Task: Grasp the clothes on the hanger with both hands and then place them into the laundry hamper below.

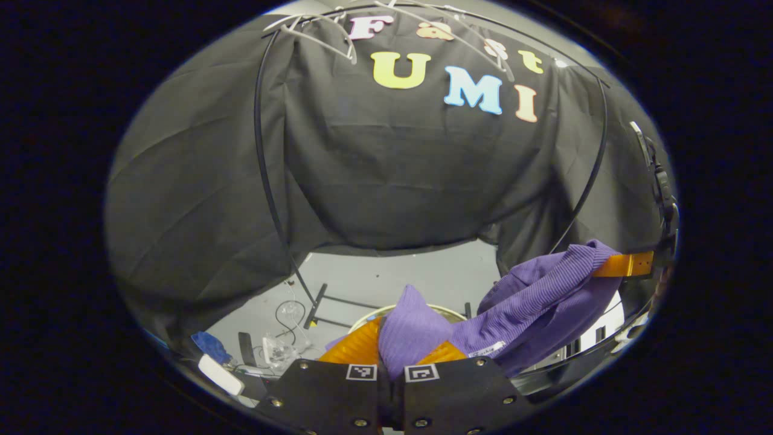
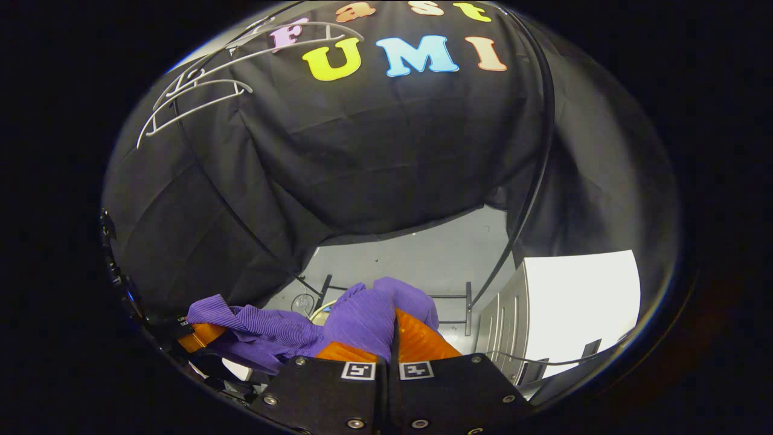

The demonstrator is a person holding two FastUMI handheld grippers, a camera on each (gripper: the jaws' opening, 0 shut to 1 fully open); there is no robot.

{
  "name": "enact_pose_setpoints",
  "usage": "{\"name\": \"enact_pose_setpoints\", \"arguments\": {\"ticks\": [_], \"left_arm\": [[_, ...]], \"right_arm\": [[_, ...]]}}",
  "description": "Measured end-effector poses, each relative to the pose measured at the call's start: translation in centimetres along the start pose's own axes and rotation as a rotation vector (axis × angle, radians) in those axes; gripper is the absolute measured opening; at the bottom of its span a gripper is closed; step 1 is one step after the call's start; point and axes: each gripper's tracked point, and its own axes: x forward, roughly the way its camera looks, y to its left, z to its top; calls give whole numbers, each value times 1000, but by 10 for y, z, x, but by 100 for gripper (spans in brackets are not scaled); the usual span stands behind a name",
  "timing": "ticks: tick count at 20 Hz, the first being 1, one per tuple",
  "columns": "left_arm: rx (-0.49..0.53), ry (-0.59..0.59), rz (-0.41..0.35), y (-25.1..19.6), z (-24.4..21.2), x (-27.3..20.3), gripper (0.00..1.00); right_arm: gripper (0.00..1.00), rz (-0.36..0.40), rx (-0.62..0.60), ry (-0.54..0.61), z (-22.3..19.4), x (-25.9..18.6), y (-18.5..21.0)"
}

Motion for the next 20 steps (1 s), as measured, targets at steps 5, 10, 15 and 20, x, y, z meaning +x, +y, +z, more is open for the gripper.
{"name": "enact_pose_setpoints", "arguments": {"ticks": [5, 10, 15, 20], "left_arm": [[-5, 71, 0, 0, -40, 45, 2], [22, 122, -2, 3, -56, 90, 1], [41, 132, -14, -3, -55, 106, 2], [20, 124, -27, -10, -57, 106, 2]], "right_arm": [[0, -11, 84, 85, -50, 40, -4], [1, -41, 179, 157, -83, 73, -11], [1, -49, 174, 159, -94, 76, -5], [1, -46, 169, 171, -92, 81, -6]]}}
